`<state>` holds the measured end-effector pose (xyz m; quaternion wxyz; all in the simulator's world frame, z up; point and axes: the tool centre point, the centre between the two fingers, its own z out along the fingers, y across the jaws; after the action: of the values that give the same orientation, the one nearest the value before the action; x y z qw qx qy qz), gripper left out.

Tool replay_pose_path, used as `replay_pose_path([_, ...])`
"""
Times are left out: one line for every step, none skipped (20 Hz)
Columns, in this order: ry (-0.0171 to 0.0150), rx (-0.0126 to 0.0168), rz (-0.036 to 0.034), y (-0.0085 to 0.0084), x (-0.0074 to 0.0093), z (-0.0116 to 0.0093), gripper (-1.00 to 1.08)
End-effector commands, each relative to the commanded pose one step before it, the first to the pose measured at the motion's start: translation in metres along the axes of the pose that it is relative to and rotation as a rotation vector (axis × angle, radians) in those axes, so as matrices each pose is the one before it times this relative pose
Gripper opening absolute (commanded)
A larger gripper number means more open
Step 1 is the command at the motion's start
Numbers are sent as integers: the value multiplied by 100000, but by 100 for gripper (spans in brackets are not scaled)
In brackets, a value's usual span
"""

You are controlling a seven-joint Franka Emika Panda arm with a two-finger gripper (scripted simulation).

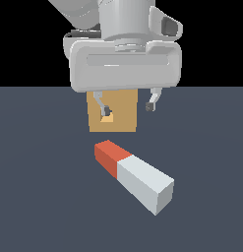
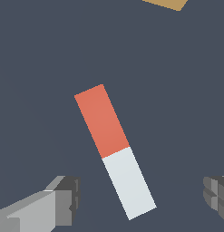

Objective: Insert the peg into the horizontal hole in a box.

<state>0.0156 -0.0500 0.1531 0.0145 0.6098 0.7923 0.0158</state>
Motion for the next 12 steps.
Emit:
replay_pose_path([247, 546, -5732, -71, -767, 1128, 100])
replay_pose_path([89, 224, -2310, -23, -311, 453, 100])
replay_pose_path([88, 227, -2332, -22, -314, 458, 100])
replay_pose_path([88, 230, -2356, -21, -318, 462, 100])
replay_pose_path([86, 234, -2381, -20, -321, 467, 100])
replay_pose_path([85, 236, -2394, -18, -324, 470, 100])
replay_pose_path([80, 230, -2315, -16, -313, 454, 100])
replay_pose_path([74, 221, -2210, -14, -301, 433, 100])
replay_pose_path([68, 212, -2105, -11, -286, 412, 100])
replay_pose_path([62, 202, -1995, -10, -272, 390, 100])
replay_pose_path([56, 192, -1883, -7, -257, 368, 100])
replay_pose_path([50, 182, -1768, -5, -242, 345, 100])
